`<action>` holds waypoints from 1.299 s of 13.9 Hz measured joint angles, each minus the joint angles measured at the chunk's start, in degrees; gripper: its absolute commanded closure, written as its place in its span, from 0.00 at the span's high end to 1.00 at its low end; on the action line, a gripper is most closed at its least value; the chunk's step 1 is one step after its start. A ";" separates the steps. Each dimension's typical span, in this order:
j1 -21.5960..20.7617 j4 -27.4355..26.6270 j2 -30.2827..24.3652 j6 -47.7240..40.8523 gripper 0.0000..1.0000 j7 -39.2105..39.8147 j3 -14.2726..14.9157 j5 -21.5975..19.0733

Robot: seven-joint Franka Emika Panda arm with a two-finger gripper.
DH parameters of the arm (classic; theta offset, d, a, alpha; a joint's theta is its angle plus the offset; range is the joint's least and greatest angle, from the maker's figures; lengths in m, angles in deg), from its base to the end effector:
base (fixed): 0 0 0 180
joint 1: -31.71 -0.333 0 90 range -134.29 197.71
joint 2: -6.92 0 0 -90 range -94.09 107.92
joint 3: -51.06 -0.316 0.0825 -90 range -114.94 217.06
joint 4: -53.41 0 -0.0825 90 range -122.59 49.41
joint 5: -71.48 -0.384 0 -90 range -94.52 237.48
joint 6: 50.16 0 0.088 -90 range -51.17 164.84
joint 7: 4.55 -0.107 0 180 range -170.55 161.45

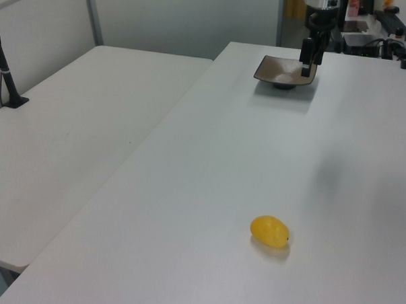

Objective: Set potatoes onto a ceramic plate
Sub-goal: 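Move the open gripper over the yellow potato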

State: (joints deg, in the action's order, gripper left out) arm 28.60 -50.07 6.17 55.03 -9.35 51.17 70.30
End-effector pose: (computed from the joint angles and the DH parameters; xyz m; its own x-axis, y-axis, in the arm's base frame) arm 0.5628 0.0311 0.5428 0.9985 -0.0368 0.0410 -0.0359 -0.9991 -0.0236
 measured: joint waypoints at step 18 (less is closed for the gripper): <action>-1.16 -0.25 2.47 11.91 1.00 -1.36 -11.40 -8.14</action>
State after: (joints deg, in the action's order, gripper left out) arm 27.44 -50.32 8.65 66.94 -10.72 39.77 62.16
